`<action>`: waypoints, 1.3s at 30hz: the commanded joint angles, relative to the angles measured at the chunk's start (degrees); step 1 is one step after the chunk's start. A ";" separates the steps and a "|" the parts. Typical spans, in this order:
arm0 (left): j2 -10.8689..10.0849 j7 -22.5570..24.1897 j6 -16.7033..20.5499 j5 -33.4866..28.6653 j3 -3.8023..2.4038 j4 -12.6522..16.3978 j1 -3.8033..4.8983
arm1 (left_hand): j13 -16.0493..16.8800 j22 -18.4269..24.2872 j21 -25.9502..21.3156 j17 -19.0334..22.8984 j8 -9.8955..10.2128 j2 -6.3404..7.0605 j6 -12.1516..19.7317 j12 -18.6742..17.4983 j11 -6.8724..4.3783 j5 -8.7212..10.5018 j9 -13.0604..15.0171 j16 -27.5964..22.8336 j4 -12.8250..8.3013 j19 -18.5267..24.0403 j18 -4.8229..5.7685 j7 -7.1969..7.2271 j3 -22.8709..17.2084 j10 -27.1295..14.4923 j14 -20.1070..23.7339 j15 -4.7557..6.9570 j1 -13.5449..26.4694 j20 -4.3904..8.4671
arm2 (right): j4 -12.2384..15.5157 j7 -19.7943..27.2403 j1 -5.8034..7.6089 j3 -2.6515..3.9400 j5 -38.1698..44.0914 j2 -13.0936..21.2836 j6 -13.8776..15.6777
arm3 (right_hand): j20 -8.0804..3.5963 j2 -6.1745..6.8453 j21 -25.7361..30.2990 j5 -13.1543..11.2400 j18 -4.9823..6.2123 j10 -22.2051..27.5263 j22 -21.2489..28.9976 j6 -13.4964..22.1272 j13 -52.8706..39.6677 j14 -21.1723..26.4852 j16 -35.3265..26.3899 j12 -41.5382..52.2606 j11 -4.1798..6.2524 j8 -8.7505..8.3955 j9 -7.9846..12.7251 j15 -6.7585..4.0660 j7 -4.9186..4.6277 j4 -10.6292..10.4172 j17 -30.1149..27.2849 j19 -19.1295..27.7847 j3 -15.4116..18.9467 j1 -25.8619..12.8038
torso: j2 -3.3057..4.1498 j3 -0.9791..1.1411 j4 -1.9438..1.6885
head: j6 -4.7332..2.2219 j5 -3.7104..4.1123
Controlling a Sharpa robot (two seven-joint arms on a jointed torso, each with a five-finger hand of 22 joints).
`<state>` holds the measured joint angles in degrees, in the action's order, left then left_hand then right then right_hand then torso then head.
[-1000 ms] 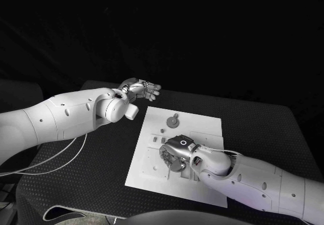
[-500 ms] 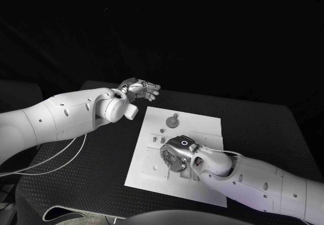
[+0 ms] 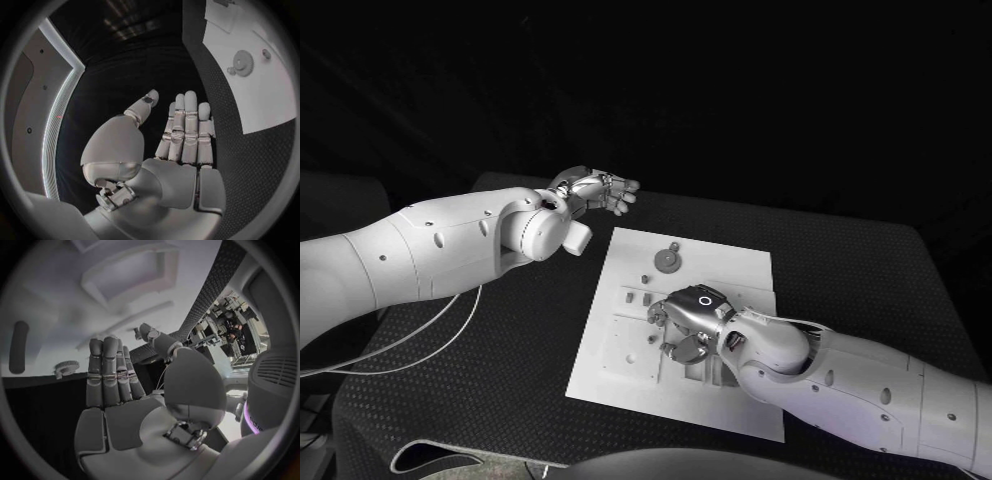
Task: Assemble the parts on the task board
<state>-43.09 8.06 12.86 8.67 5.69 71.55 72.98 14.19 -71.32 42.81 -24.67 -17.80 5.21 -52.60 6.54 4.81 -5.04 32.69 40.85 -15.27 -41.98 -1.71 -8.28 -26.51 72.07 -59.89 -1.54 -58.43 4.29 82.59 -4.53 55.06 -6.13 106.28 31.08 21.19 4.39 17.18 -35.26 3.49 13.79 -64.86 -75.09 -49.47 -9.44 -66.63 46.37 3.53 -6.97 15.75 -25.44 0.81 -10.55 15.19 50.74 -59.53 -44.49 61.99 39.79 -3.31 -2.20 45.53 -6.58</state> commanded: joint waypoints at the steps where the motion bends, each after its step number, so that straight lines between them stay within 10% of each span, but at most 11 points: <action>1: 0.00 0.31 -0.49 -0.27 -0.04 0.04 0.05 | -0.04 -0.06 -0.24 -0.07 -0.27 0.14 0.39 0.07 0.16 0.30 -0.09 -0.20 -0.04 -0.35 -0.88 -0.13 0.18 -0.23 -0.48 0.02 0.47 -0.13 | 1.30 -0.70 0.49 0.04 -0.17 0.89 1.42 | 0.08 0.08 0.22 -0.16 1.21 0.77 -0.65 0.55 0.16 0.57 0.45 0.19 -0.32 -0.32 0.09 0.02 -0.17 0.40 -0.13 0.47 0.22 -0.52 | 0.01 0.02 0.03 | -0.10 0.07; 9: -0.12 0.36 -0.48 -0.27 -0.04 -0.18 0.05 | -0.04 -0.08 -0.25 -0.11 -0.29 0.14 0.41 0.07 0.16 0.30 -0.10 -0.22 -0.06 -0.35 -0.88 -0.13 0.17 -0.24 -0.48 0.02 0.45 -0.13 | 5.49 0.74 2.97 1.97 -6.30 5.51 2.11 | -0.11 -0.03 -0.23 -0.35 1.21 -0.65 -0.83 -0.65 -0.34 0.32 1.74 1.29 0.13 0.67 -0.27 -0.44 0.43 -0.27 -0.35 -0.21 -1.33 0.53 | -0.01 0.06 -0.06 | -0.63 0.56; 15: -0.44 0.39 -0.43 -0.27 -0.03 -0.17 0.05 | -0.04 -0.09 -0.26 -0.13 -0.30 0.14 0.41 0.08 0.16 0.30 -0.11 -0.23 -0.06 -0.35 -0.88 -0.14 0.17 -0.24 -0.48 0.02 0.44 -0.13 | 7.93 -0.25 6.37 4.07 -9.16 10.49 -4.11 | -0.41 -0.03 -0.87 -0.40 1.21 -3.60 -1.00 -1.35 -1.31 -0.26 2.62 2.87 1.21 1.26 -0.48 -1.35 1.58 -1.60 -0.65 -0.98 -1.91 0.79 | 0.01 0.01 0.11 | -1.36 0.99; 27: -0.11 0.46 -0.50 -0.27 -0.03 -0.34 0.05 | -0.05 -0.12 -0.28 -0.19 -0.32 0.22 0.47 0.07 0.17 0.32 -0.13 -0.27 -0.07 -0.34 -0.87 -0.16 0.19 -0.26 -0.49 0.02 0.45 -0.14 | 7.21 -1.85 8.21 3.68 -3.84 13.79 -9.95 | -0.06 -0.01 -0.87 -0.52 1.21 1.38 -0.93 1.72 -0.32 1.29 3.42 0.21 0.17 0.18 0.21 -0.34 3.67 -0.38 -2.27 0.75 4.87 -1.89 | -0.01 0.05 0.28 | -1.37 1.16; 39: 0.07 0.51 -0.66 -0.27 -0.03 -0.44 0.05 | -0.05 -0.15 -0.30 -0.25 -0.34 0.21 0.51 0.06 0.19 0.32 -0.15 -0.31 -0.06 -0.35 -0.87 -0.18 0.19 -0.30 -0.49 0.01 0.46 -0.15 | 3.92 -1.84 8.09 0.90 -2.07 12.95 -11.50 | 0.15 -0.04 -0.75 -0.71 1.21 2.73 -0.89 1.95 0.18 2.16 4.19 0.62 0.52 0.84 -0.15 -0.67 4.50 -0.67 -3.09 1.39 5.60 -1.42 | -0.01 -0.01 0.10 | -1.30 1.54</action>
<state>-43.18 8.06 12.85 8.65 5.70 71.02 72.97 14.19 -71.41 42.81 -24.83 -17.80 5.21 -52.40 6.54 4.81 -5.04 32.59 40.85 -15.27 -41.97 -1.70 -8.49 -26.51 72.07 -59.89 -1.54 -58.43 4.28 86.70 -6.30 63.26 -5.18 102.40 44.30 11.16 4.50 17.11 -35.92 2.89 13.83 -61.93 -74.96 -47.55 -9.27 -64.66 50.32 3.92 -6.83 16.41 -25.53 0.51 -6.34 14.77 47.69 -58.40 -38.90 60.11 39.75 -3.31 -2.04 44.21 -5.10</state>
